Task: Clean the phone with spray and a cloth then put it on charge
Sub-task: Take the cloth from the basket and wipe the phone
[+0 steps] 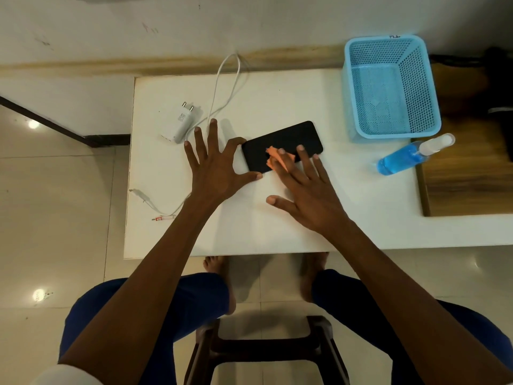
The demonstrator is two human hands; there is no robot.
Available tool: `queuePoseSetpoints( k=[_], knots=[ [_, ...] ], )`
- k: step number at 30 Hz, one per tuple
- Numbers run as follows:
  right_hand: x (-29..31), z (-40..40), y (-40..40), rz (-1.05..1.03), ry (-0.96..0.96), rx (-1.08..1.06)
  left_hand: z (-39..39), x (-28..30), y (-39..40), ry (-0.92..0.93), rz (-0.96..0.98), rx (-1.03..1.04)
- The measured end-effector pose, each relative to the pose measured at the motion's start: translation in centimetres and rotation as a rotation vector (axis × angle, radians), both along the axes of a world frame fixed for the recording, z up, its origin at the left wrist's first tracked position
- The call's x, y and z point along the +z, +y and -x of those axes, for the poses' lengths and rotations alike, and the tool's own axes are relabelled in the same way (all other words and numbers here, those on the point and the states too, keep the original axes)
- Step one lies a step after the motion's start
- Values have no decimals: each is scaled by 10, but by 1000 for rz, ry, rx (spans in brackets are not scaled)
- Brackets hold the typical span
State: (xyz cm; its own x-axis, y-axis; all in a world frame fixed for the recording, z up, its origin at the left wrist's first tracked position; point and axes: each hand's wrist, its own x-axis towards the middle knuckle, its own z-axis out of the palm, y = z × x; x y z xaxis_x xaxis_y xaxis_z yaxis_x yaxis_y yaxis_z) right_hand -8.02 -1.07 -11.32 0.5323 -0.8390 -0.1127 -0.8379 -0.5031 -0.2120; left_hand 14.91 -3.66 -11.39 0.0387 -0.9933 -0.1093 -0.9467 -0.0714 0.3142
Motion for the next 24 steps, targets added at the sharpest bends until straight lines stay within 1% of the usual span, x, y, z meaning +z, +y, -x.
queuePoseSetpoints(
  k=[2, 3, 7, 13, 19, 24],
  knots=[
    [0, 0, 2, 35, 10, 4, 0, 1, 0, -1, -6, -2],
    [1, 3, 1, 52, 24, -36, 0, 1, 0, 4, -16, -2],
    [4, 17, -8, 36, 58, -298, 0, 1, 0, 23, -34, -6],
    [9, 9, -37, -38, -46, -408, 2, -1, -1, 53, -69, 10],
    [14, -10, -62, -86, -69, -391, 1, -2, 1, 43, -68, 15],
    [12, -26, -46, -54, -12, -204, 4, 1, 3, 25, -44, 25]
  ],
)
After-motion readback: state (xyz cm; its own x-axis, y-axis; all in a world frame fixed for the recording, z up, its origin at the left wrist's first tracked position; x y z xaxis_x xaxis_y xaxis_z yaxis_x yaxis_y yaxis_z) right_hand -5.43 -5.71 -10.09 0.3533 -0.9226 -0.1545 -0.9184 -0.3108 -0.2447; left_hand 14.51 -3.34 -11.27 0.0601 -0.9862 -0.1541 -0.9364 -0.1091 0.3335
